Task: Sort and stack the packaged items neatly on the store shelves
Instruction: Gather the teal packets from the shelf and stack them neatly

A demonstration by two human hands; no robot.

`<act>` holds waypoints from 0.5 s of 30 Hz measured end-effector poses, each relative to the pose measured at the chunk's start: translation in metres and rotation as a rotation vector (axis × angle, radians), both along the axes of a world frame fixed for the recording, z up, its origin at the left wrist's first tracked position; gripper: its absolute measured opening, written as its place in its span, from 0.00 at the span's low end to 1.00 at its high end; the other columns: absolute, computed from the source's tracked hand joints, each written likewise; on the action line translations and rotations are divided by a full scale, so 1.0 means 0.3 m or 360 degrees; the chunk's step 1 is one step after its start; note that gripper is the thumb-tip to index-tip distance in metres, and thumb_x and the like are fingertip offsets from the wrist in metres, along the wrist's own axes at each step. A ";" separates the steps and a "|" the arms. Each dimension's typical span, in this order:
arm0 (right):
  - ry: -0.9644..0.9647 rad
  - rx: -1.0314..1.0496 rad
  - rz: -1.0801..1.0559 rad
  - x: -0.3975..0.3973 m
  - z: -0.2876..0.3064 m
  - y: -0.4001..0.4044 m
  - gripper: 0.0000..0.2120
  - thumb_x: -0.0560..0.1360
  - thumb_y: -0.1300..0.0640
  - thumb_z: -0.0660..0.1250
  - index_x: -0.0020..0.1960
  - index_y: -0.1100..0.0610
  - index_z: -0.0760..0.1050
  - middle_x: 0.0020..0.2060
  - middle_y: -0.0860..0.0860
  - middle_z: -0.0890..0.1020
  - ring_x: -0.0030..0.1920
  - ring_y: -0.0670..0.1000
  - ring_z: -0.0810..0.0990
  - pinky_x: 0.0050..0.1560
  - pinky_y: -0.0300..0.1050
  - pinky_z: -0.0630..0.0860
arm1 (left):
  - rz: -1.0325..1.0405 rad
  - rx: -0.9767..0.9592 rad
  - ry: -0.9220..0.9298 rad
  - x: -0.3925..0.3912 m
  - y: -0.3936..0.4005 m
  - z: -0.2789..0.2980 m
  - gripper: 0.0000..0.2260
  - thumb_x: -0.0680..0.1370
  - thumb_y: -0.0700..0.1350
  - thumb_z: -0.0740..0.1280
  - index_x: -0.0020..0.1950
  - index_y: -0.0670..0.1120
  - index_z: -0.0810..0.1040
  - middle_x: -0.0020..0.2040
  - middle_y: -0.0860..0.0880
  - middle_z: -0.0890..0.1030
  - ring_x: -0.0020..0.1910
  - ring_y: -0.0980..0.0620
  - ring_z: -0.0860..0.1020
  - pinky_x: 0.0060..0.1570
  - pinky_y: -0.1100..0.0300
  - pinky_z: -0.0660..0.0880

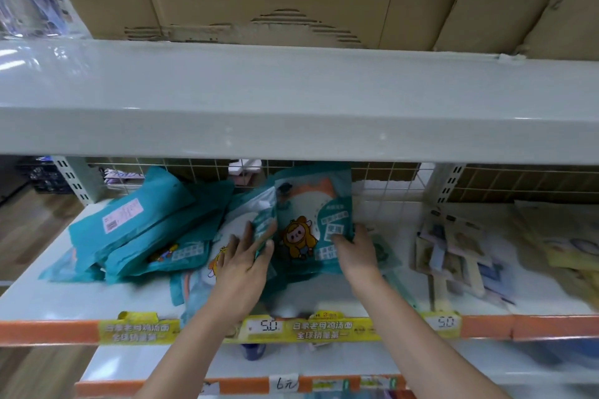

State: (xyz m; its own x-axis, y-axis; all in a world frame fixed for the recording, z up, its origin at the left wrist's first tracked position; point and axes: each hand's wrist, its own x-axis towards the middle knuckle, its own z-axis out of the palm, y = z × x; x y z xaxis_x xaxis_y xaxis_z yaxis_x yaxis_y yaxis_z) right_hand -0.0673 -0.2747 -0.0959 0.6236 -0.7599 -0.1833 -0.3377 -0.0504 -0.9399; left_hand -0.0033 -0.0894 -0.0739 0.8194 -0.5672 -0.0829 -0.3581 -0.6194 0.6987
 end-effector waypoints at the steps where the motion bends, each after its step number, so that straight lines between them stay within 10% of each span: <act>1: -0.0019 -0.0006 -0.0007 -0.006 0.000 -0.002 0.10 0.78 0.60 0.61 0.59 0.58 0.70 0.54 0.56 0.79 0.53 0.56 0.79 0.51 0.48 0.74 | 0.0022 -0.0094 0.0051 -0.017 0.003 0.032 0.19 0.72 0.71 0.40 0.62 0.76 0.49 0.78 0.56 0.49 0.78 0.49 0.46 0.75 0.51 0.44; 8: -0.0180 0.0039 -0.0188 -0.046 0.006 -0.024 0.08 0.77 0.61 0.63 0.55 0.57 0.68 0.51 0.56 0.79 0.51 0.58 0.79 0.53 0.53 0.77 | 0.0960 -0.1170 0.0410 -0.051 -0.013 0.112 0.27 0.79 0.64 0.51 0.76 0.56 0.60 0.72 0.56 0.65 0.74 0.49 0.60 0.72 0.55 0.54; 11: -0.0195 0.0054 -0.0223 -0.065 0.001 -0.048 0.07 0.77 0.62 0.62 0.54 0.59 0.69 0.49 0.57 0.80 0.48 0.58 0.81 0.49 0.54 0.80 | 0.1322 -0.1290 0.0439 0.013 0.010 0.051 0.30 0.74 0.72 0.51 0.72 0.62 0.63 0.73 0.56 0.67 0.72 0.48 0.64 0.72 0.46 0.58; 15: -0.0223 0.0080 -0.0231 -0.106 -0.009 -0.062 0.09 0.78 0.62 0.62 0.57 0.59 0.69 0.50 0.57 0.80 0.46 0.54 0.82 0.38 0.45 0.78 | 0.1414 -0.1356 0.0574 0.024 0.025 -0.035 0.23 0.81 0.59 0.55 0.74 0.50 0.65 0.71 0.48 0.70 0.69 0.44 0.69 0.69 0.46 0.64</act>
State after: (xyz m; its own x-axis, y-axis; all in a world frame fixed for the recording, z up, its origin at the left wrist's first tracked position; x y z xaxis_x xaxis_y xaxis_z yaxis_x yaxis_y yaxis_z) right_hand -0.0991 -0.2932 -0.0984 0.5303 -0.8358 -0.1423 -0.2039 0.0372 -0.9783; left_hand 0.0037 -0.0819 -0.0844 0.9491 0.1767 -0.2607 0.2377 0.1414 0.9610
